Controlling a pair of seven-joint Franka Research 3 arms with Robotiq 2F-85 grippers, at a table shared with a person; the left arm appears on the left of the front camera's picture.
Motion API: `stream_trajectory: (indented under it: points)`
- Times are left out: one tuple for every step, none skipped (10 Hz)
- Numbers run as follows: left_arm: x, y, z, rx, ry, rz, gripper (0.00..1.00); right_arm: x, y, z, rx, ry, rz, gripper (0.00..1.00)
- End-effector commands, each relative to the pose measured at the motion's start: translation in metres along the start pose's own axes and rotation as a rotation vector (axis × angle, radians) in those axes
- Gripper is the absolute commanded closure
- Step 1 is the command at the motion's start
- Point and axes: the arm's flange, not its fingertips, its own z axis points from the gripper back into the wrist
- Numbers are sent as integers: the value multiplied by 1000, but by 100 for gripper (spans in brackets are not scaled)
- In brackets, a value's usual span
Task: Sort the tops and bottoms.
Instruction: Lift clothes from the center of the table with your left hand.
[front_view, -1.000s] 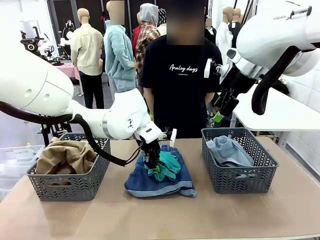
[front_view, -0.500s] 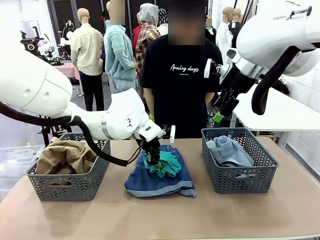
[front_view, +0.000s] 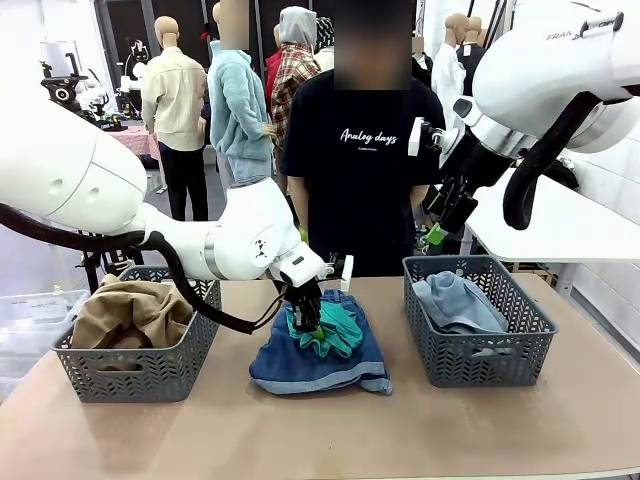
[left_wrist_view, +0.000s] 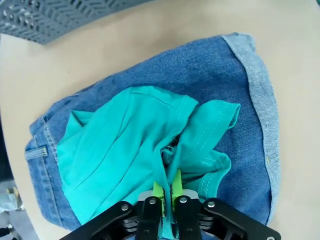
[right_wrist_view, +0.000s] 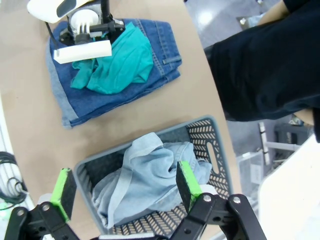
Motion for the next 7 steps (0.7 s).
stream_trajectory:
  points:
    - [35, -9, 41, 107, 101, -99, 100, -1, 1, -2, 6, -1, -10, 0]
    - [65, -14, 76, 210, 181, -176, 100, -1, 1, -2, 6, -1, -10, 0]
    - [86, -18, 103, 271, 222, -209, 100, -1, 1, -2, 6, -1, -10, 0]
    - [101, -23, 128, 332, 260, -195, 100, -1, 1, -2, 6, -1, -10, 0]
    - [111, -30, 146, 383, 282, -180, 100, -1, 1, -2, 6, -1, -10, 0]
    - [115, -35, 161, 421, 300, -161, 100, -1, 1, -2, 6, -1, -10, 0]
    - [118, -38, 172, 455, 301, -143, 100, -1, 1, -2, 6, -1, -10, 0]
